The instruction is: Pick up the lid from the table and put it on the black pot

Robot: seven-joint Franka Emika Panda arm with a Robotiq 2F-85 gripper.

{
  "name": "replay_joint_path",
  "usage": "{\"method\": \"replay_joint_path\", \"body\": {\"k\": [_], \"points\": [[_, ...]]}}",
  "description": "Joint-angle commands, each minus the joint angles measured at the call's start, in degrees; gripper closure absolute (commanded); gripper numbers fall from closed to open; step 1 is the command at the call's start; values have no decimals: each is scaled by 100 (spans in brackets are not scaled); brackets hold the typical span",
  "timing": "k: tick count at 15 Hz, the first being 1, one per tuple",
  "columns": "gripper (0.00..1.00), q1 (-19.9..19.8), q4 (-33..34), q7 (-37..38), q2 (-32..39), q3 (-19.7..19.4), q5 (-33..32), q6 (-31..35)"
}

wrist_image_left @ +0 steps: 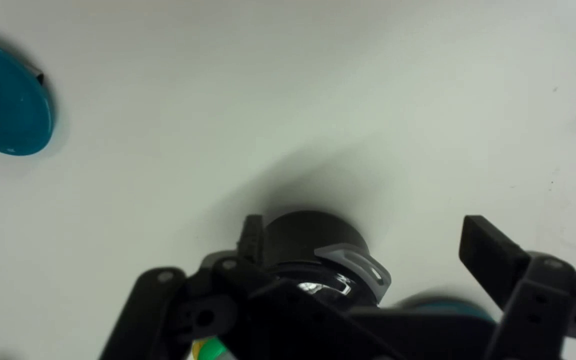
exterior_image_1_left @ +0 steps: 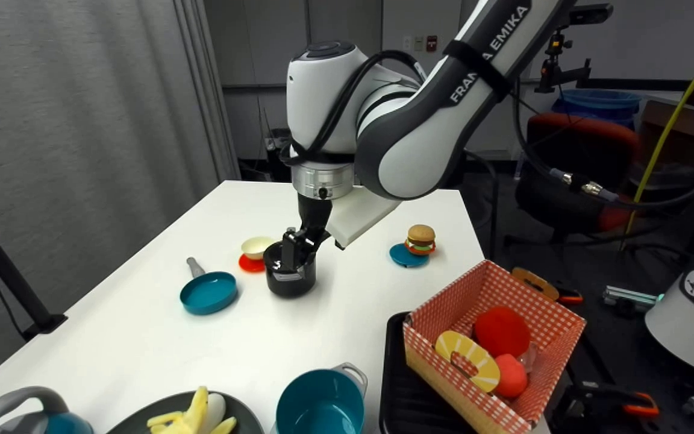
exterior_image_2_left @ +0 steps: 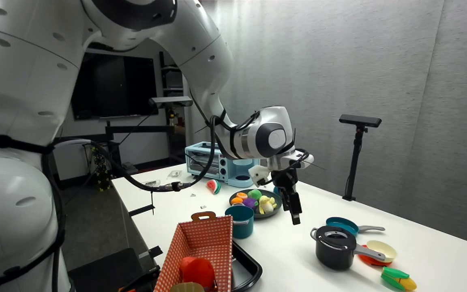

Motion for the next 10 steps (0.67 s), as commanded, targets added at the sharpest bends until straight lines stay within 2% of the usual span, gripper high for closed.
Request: {"method": "replay_joint_path", "body": {"k": [1, 10], "points": [[0, -105, -523, -411, -672, 137, -208, -220], [0, -331, -1059, -1291, -1798, 601, -59, -1421]]}}
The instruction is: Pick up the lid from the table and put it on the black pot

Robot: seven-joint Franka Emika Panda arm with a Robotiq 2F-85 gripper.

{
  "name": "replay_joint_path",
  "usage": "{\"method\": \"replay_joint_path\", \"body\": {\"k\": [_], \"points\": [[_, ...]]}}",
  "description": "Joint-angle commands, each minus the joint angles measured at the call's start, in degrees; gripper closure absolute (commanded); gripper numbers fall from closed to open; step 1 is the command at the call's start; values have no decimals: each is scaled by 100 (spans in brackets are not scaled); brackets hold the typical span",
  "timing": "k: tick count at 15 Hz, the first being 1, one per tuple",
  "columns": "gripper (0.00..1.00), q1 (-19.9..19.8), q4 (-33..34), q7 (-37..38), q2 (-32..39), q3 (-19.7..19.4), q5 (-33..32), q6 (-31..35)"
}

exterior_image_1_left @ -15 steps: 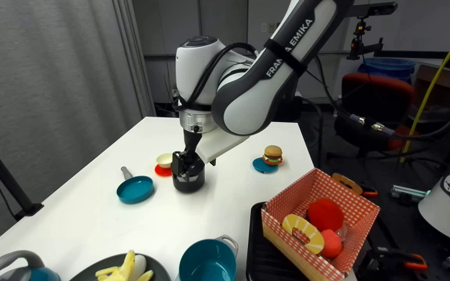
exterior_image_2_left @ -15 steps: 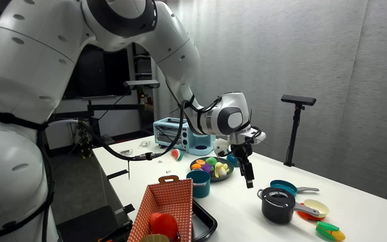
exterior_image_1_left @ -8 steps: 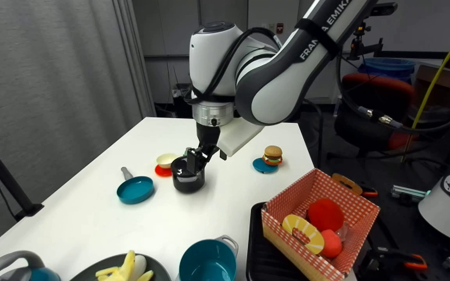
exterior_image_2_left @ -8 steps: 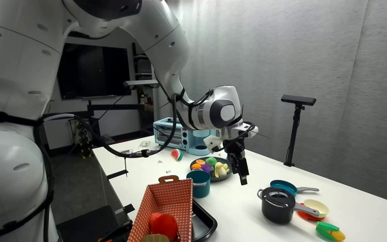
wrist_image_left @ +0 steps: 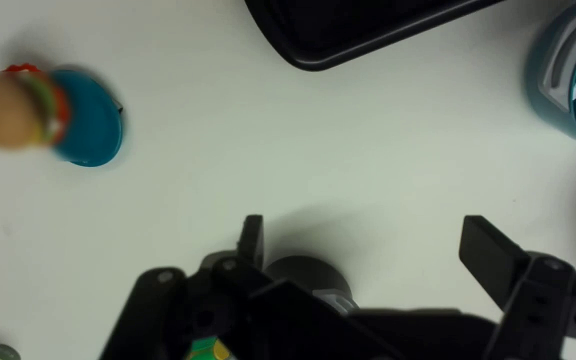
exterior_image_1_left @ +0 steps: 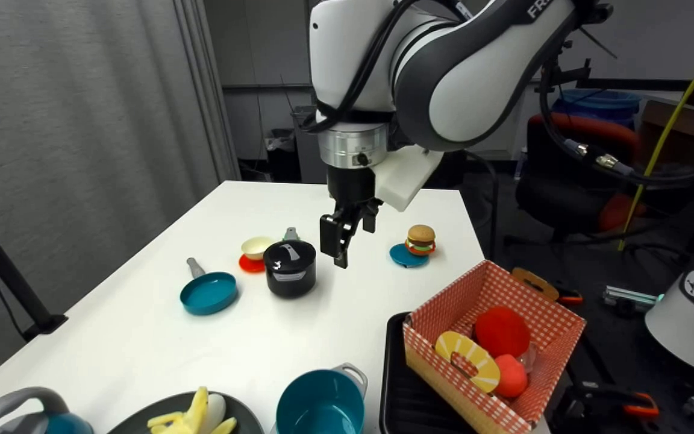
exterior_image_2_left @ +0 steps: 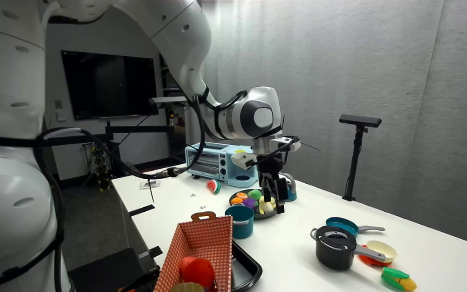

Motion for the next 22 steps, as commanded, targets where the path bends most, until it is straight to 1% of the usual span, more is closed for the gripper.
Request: {"method": "replay_joint_path", "body": {"k": [1, 4, 8, 10, 15, 19, 22], "points": [[0, -283, -375, -420, -668, 361, 30, -473], [0, -408, -547, -785, -1024, 579, 149, -756], [0, -577, -862, -1567, -1437, 759, 455, -648], [0, -639, -1027, -2078, -1605, 791, 672, -546], [0, -751, -1395, -2961, -1925, 743, 1073, -343], [0, -753, -1662, -3251, -2167, 779, 1221, -315], [0, -738, -1850, -3219, -2283, 823, 1196, -291]]}}
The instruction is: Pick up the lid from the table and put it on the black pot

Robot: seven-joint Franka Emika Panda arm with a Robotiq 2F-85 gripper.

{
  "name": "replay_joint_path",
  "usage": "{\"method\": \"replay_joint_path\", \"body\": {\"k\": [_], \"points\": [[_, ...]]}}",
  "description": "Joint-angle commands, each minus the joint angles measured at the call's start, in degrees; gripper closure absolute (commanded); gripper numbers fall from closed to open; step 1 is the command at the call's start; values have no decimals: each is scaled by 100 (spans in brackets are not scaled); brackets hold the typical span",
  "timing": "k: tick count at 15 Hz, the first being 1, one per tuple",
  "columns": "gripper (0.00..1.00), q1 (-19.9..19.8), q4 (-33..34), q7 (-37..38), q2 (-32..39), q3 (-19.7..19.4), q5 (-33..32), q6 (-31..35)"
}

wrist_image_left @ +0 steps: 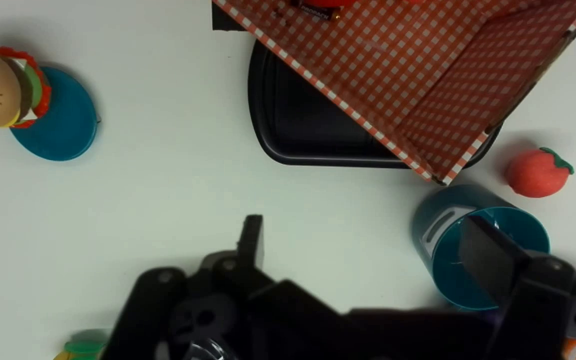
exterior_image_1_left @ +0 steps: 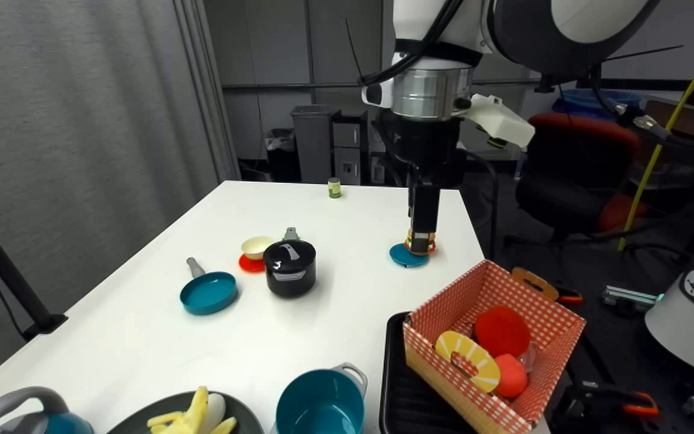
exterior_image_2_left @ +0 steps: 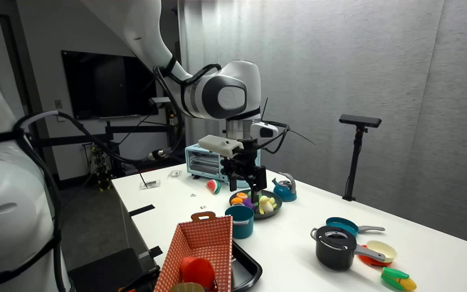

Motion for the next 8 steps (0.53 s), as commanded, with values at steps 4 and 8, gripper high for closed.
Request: {"method": "replay_joint_path", "body": {"k": [4, 8], "points": [[0, -115, -599, -128, -458, 187, 136, 196], [0, -135, -864, -56, -622, 219, 42, 310]]}}
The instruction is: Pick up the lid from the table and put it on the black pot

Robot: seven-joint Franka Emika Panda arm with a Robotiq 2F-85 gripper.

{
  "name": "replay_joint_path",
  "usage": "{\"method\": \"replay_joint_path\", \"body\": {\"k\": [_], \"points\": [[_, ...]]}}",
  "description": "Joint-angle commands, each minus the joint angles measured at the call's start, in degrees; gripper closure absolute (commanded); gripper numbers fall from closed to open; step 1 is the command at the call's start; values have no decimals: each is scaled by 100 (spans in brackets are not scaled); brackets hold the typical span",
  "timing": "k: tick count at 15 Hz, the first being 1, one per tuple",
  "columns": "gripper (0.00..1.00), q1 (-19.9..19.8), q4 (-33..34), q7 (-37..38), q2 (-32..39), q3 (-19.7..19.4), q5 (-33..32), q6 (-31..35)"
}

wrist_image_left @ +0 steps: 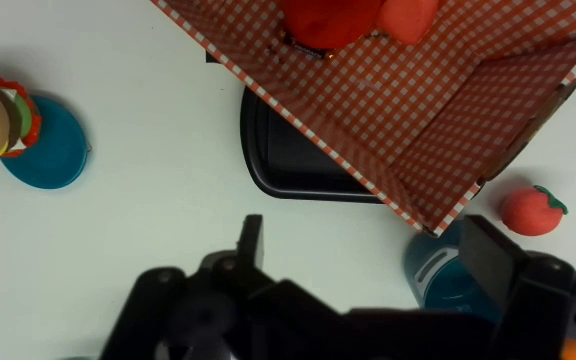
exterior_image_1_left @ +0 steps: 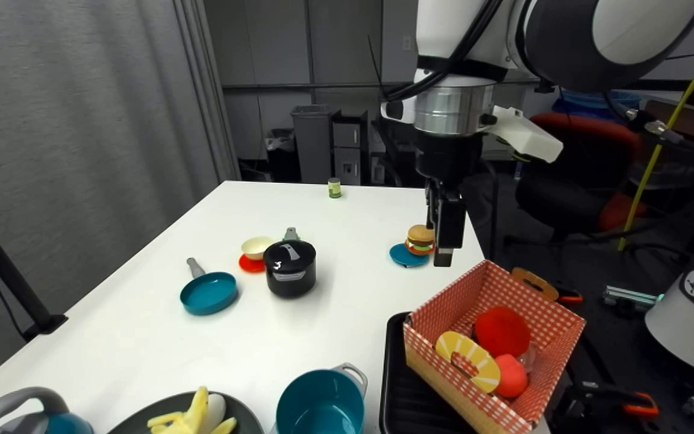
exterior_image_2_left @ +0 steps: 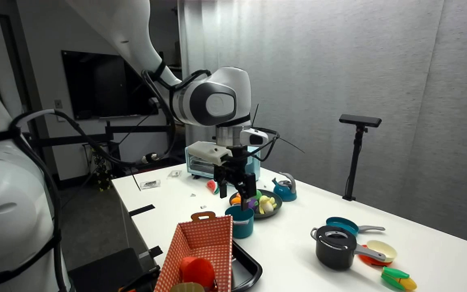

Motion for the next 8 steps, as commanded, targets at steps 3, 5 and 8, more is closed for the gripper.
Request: {"method": "replay_joint_path", "body": {"k": [3, 5, 8], "points": [[0, -104, -576, 27, -582, 174, 60, 154], [0, -112, -330, -20, -251, 182, 43, 65], [0, -107, -454, -13, -395, 202, 46, 64]]}}
